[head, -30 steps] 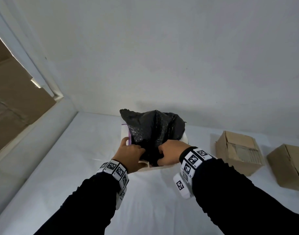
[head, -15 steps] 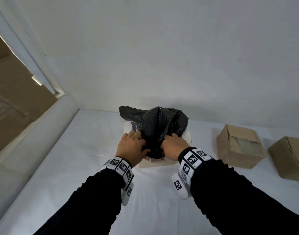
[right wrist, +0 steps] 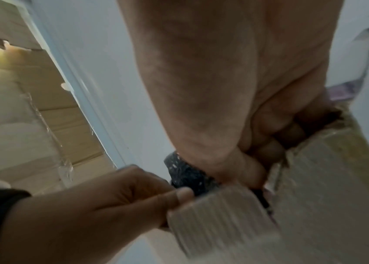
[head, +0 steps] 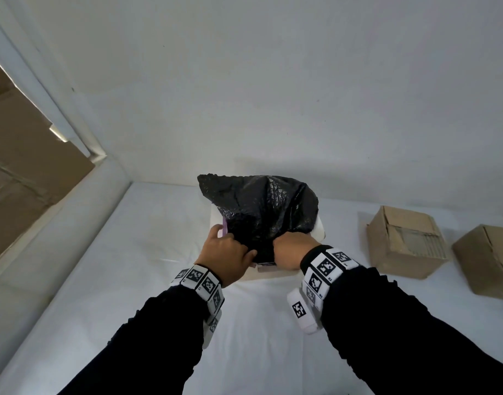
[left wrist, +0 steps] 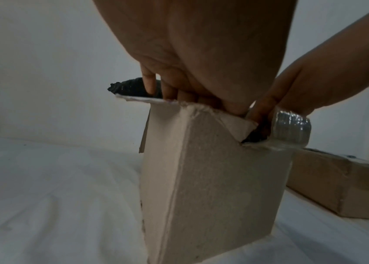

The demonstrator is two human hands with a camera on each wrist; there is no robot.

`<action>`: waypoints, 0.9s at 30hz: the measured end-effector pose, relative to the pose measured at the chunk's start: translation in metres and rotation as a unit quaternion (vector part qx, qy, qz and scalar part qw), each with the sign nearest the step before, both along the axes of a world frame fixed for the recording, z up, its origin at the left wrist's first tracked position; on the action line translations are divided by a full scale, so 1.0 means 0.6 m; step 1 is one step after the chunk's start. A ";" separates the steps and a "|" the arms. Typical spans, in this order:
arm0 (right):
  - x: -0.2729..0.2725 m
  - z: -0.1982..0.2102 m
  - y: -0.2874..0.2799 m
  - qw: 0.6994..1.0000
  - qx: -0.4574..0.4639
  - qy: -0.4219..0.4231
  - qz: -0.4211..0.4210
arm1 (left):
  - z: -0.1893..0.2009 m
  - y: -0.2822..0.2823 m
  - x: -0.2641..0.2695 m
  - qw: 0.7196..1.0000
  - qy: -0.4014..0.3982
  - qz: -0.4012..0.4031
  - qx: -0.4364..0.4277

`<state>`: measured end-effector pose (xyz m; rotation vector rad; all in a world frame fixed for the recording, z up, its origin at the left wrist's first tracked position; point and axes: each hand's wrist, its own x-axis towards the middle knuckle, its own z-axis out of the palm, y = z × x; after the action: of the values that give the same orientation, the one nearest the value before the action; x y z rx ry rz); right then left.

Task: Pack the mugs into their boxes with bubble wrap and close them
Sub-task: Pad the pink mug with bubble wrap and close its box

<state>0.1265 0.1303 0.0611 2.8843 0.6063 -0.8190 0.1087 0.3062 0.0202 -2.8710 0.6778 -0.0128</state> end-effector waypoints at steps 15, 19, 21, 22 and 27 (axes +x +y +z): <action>0.110 -0.017 -0.048 0.935 0.154 -0.193 -0.253 | 0.034 -0.008 0.134 0.945 0.000 0.241 -0.222; 0.098 -0.046 -0.045 0.911 0.186 -0.304 -0.205 | 0.015 0.003 0.131 0.937 -0.054 0.148 -0.313; 0.097 -0.050 -0.041 0.898 0.197 -0.312 -0.239 | 0.000 0.003 0.122 0.935 -0.088 0.065 -0.337; 0.098 -0.051 -0.041 0.895 0.189 -0.308 -0.262 | -0.005 0.001 0.116 0.938 -0.093 0.032 -0.332; 0.113 -0.047 -0.059 0.881 0.147 -0.371 -0.253 | -0.021 0.002 0.098 0.956 -0.088 0.007 -0.279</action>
<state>0.1940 0.0948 0.0331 3.3031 -0.1334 0.4426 0.1675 0.3072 0.0076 -3.3439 0.7074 -0.5340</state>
